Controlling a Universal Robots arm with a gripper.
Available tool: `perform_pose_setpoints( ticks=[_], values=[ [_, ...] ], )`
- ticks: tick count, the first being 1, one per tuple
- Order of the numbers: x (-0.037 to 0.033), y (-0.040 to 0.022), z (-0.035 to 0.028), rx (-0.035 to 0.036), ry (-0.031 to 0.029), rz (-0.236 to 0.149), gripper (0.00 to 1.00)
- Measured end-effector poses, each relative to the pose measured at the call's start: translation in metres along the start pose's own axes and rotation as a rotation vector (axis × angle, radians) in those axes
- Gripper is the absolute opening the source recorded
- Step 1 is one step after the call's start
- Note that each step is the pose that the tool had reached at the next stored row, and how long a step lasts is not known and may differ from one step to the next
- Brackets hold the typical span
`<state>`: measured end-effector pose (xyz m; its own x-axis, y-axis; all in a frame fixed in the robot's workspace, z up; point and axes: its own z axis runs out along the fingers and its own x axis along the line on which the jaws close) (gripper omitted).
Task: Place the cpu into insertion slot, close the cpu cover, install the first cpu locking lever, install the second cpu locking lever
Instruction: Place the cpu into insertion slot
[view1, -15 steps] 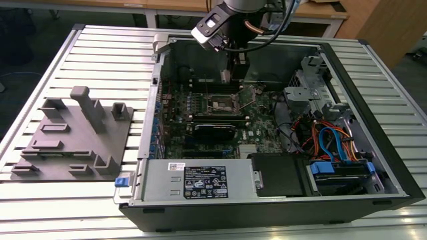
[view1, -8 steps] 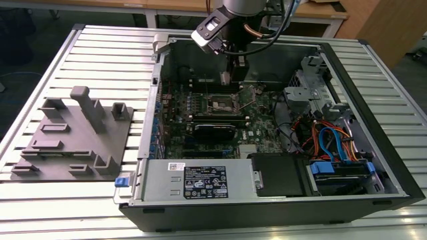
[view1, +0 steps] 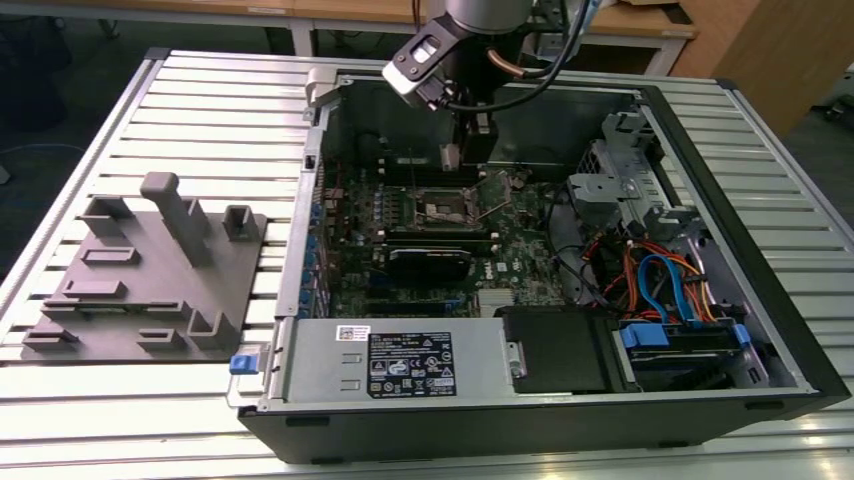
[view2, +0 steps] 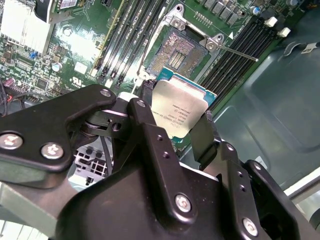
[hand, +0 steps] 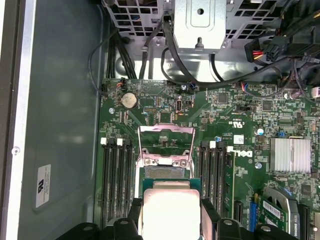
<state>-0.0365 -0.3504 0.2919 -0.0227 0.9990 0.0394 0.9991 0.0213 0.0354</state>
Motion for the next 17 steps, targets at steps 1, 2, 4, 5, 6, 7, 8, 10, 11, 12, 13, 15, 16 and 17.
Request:
perform_pose_setpoints(
  ticks=[1, 2, 4, 5, 6, 7, 8, 10, 11, 12, 13, 15, 16, 17],
  values=[
    [0.0000, 0.0000, 0.0001, 0.0001, -0.0001, 0.000, 0.54],
    [0.0000, 0.0000, 0.0003, 0.0001, -0.0002, 0.000, 0.54],
    [-0.0001, 0.0000, 0.0007, 0.0001, -0.0001, 0.000, 0.54],
    [-0.0001, 0.0000, 0.0009, 0.0000, -0.0001, 0.000, 0.54],
    [0.0000, 0.0000, 0.0012, 0.0000, 0.0000, 0.000, 0.54],
    [-0.0001, -0.0001, 0.0014, 0.0000, 0.0000, 0.000, 0.54],
    [-0.0001, -0.0001, 0.0015, 0.0001, -0.0001, 0.000, 0.54],
    [-0.0002, -0.0002, 0.0048, 0.0001, -0.0001, 0.000, 0.54],
    [-0.0002, -0.0002, 0.0049, 0.0001, -0.0001, 0.000, 0.54],
    [-0.0002, -0.0001, 0.0049, 0.0000, -0.0001, 0.000, 0.54],
    [-0.0002, -0.0001, 0.0050, 0.0000, -0.0001, 0.000, 0.54],
    [-0.0003, -0.0002, 0.0059, 0.0001, -0.0001, 0.000, 0.54],
    [-0.0003, -0.0002, 0.0064, 0.0001, -0.0001, 0.000, 0.54],
    [-0.0003, -0.0002, 0.0064, 0.0000, -0.0001, 0.000, 0.54]
  ],
)
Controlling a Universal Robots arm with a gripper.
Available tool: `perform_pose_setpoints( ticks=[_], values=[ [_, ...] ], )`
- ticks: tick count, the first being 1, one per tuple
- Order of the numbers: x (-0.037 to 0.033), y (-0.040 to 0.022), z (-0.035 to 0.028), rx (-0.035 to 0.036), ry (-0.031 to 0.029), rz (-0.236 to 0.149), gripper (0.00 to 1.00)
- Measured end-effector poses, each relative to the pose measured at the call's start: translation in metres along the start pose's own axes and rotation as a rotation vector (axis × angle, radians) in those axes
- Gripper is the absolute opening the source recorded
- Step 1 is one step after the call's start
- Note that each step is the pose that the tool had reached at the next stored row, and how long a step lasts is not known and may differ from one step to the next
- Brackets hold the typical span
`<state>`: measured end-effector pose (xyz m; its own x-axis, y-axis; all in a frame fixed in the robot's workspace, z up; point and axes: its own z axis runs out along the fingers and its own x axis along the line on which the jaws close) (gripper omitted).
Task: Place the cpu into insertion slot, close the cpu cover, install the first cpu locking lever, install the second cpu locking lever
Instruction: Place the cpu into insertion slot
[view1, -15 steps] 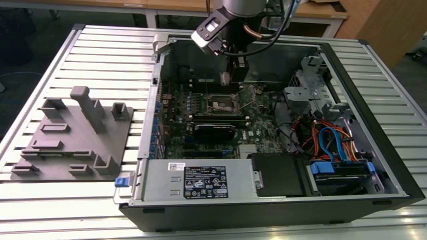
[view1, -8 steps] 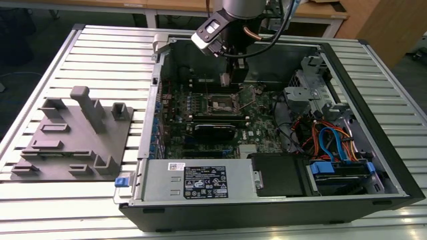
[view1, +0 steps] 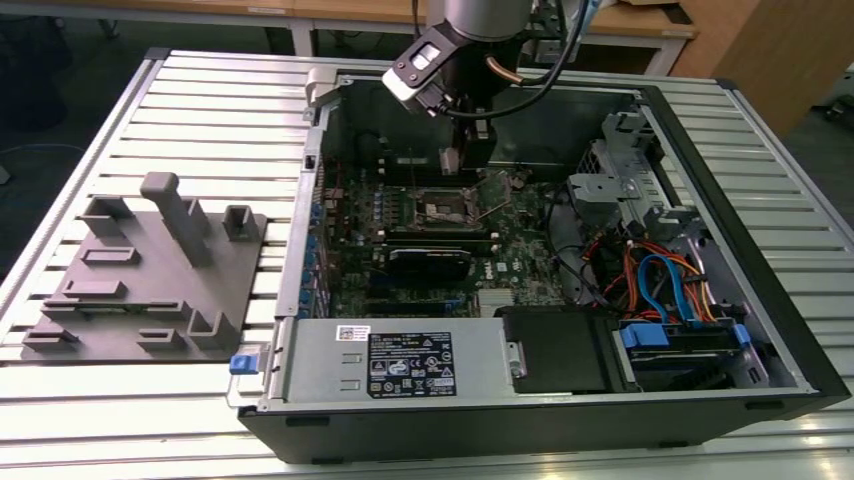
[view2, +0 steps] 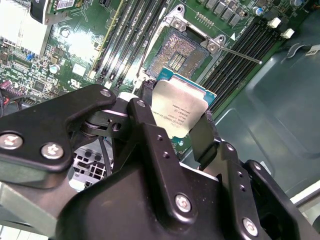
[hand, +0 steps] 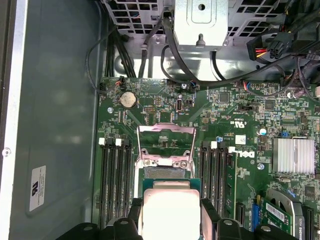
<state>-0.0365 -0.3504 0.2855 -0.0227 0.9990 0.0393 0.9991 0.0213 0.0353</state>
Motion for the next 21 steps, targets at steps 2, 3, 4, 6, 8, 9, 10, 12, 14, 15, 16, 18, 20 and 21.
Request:
perform_pose_setpoints(
  ticks=[2, 3, 4, 6, 8, 9, 10, 12, 14, 15, 16, 18, 20, 21],
  values=[
    [0.0000, 0.0000, 0.0000, 0.0000, 0.0000, 0.000, 0.54],
    [0.0000, 0.0000, 0.0000, 0.0001, -0.0001, 0.000, 0.54],
    [0.0000, 0.0000, 0.0003, 0.0000, 0.0001, 0.000, 0.54],
    [0.0000, 0.0000, 0.0005, 0.0000, 0.0000, 0.000, 0.54],
    [0.0000, 0.0000, 0.0005, 0.0000, 0.0000, 0.000, 0.54],
    [0.0000, 0.0000, 0.0005, 0.0001, 0.0000, 0.000, 0.54],
    [0.0000, 0.0000, 0.0007, 0.0000, 0.0000, 0.000, 0.54],
    [0.0000, 0.0000, 0.0009, 0.0000, 0.0000, 0.000, 0.54],
    [0.0000, 0.0000, 0.0009, 0.0000, 0.0000, 0.000, 0.54],
    [0.0000, 0.0000, 0.0009, 0.0000, 0.0000, 0.000, 0.54],
    [0.0000, 0.0000, 0.0009, 0.0000, 0.0000, 0.000, 0.54],
    [0.0000, 0.0000, 0.0009, 0.0000, 0.0000, 0.000, 0.54],
    [0.0000, 0.0000, 0.0015, -0.0002, 0.0005, 0.000, 0.54],
    [-0.0001, -0.0001, 0.0021, -0.0002, 0.0005, 0.000, 0.54]
  ],
)
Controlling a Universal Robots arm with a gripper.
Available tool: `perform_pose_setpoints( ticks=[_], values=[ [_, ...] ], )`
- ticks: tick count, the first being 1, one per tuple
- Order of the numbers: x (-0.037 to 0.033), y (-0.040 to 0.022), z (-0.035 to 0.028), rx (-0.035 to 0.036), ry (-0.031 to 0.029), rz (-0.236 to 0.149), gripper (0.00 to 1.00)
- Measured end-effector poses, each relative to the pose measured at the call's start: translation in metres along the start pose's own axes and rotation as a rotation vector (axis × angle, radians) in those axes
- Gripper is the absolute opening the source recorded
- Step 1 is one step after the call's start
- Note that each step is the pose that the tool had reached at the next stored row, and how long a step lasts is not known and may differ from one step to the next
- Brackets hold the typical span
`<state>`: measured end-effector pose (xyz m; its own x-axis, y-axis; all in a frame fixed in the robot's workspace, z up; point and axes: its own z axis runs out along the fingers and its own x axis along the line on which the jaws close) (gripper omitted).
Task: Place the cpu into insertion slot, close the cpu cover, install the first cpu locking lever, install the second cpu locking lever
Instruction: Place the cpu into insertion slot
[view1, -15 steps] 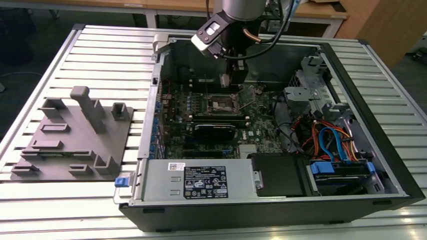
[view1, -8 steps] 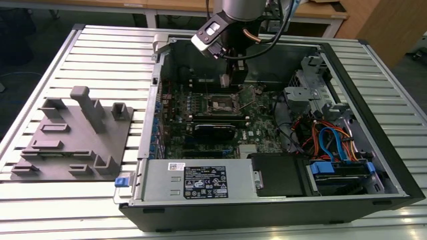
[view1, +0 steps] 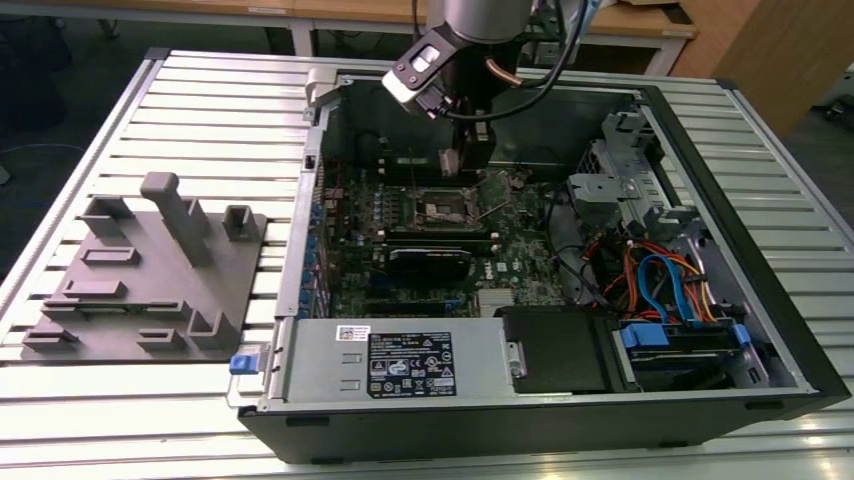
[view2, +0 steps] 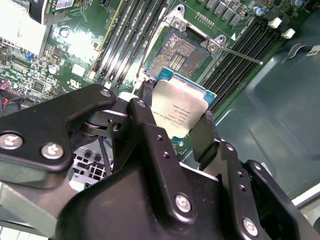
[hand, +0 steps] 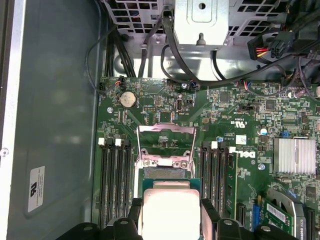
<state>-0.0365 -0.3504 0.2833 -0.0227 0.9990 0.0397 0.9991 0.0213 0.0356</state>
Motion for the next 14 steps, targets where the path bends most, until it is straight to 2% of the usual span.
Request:
perform_pose_setpoints(
  ticks=[9, 14],
  values=[
    [-0.0001, -0.0028, 0.0148, -0.0001, -0.0003, 0.000, 0.54],
    [-0.0001, -0.0040, 0.0234, -0.0026, -0.0003, 0.000, 0.54]
  ],
)
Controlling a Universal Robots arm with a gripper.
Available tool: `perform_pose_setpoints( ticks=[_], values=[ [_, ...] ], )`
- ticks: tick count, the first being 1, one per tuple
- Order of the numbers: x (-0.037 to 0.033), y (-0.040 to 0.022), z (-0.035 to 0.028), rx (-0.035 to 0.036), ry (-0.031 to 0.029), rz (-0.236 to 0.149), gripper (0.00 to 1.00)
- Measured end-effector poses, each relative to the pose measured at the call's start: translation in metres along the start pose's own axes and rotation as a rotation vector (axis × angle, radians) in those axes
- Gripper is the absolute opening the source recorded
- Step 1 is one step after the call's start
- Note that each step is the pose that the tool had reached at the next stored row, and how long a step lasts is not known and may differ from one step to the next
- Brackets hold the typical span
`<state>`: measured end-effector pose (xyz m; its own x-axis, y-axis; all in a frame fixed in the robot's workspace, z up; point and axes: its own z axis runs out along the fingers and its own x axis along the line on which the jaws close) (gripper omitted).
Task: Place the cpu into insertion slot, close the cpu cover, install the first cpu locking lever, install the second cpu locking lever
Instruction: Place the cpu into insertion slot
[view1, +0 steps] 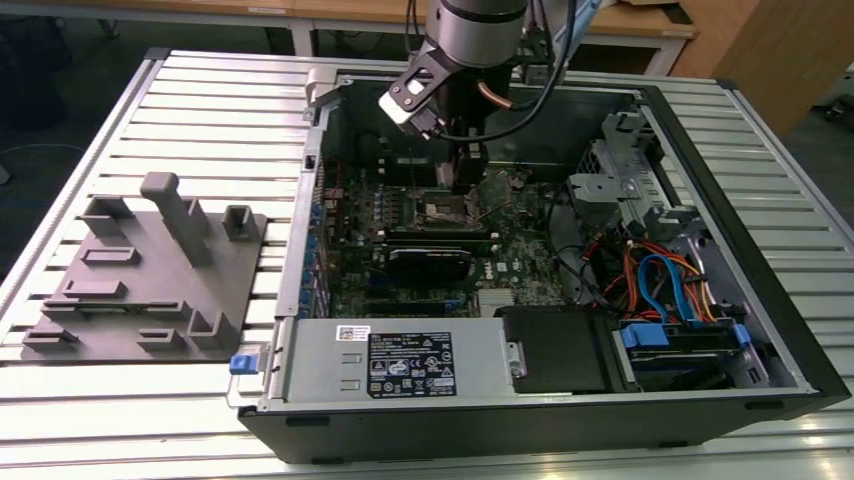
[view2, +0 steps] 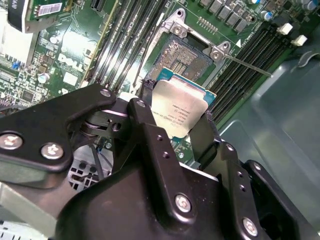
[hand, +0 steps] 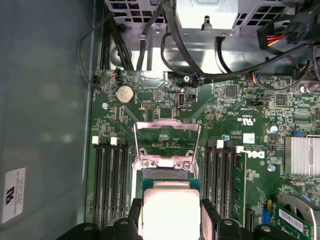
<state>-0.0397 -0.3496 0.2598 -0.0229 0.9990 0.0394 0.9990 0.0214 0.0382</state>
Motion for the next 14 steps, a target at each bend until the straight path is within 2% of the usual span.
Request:
perform_pose_setpoints(
  ticks=[14],
  values=[
    [-0.0001, -0.0001, 0.0023, -0.0002, -0.0001, 0.000, 0.54]
  ],
)
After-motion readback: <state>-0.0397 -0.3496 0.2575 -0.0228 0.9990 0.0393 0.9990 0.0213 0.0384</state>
